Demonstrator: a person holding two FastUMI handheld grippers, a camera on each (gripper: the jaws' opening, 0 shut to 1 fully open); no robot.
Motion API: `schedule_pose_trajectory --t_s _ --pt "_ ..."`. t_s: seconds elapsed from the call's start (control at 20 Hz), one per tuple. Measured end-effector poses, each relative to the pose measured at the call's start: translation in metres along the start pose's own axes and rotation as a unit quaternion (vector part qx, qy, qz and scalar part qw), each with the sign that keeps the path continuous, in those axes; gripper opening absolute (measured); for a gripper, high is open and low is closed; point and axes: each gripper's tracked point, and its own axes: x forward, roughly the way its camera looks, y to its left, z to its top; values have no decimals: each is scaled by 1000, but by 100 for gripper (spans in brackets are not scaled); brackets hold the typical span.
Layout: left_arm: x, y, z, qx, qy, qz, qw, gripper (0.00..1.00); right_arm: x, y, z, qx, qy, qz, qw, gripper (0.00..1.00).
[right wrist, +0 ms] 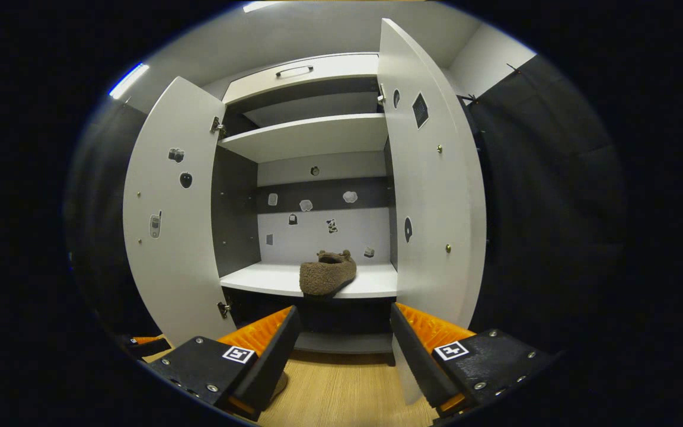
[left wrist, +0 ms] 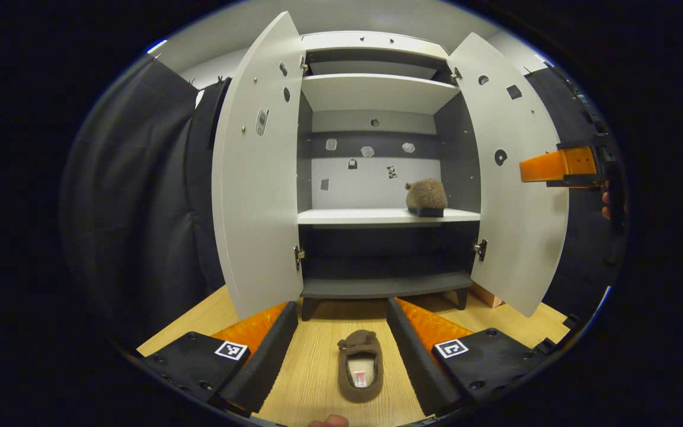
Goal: Grab one shoe with the right hand and put it into the shoe cabinet, grab the other shoe with the left hand and put it into the shoe cabinet; then close the right door with the right hand and the left door with the left hand.
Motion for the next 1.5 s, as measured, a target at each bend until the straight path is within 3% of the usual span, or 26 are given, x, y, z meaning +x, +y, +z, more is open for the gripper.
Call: schedule_pose_trajectory --t_s 0.1,0.2,0.25,0.5,0.65,0.9,1.15,1.25,1.35,1.4,1.5 --pt "14 -4 -31 -9 51 -35 998 98 -5 -2 -1 5 -8 -1 1000 94" --pt "26 -18 -72 -25 120 -92 988 98 -8 -4 -4 9 -9 -2 1000 94" --pt "33 -18 -94 -30 150 -104 983 98 -11 -4 -6 11 -7 -1 1000 94" --pt "80 16 -165 4 230 -63 971 98 -20 -6 -4 -1 -9 0 1000 94" --pt "104 17 -185 3 263 -69 962 99 -22 -9 -1 -4 -10 -6 1000 94" --pt "158 17 -197 -20 255 -65 964 99 -23 -18 0 -11 -8 -26 1000 94" --pt "170 9 -194 -23 246 -90 965 96 -20 -21 -6 -6 3 -35 999 94" --pt "168 2 -189 -35 239 -97 966 79 -16 -18 -7 -6 4 -31 999 94" --pt "160 6 -176 -39 223 -82 971 49 -13 -14 -9 -8 6 -24 1000 94" --pt "154 7 -163 -38 212 -79 973 45 -11 -10 -9 -9 6 -18 1000 94" --pt "134 7 -126 -42 182 -74 980 46 -8 -4 -11 -8 7 -5 1000 94"
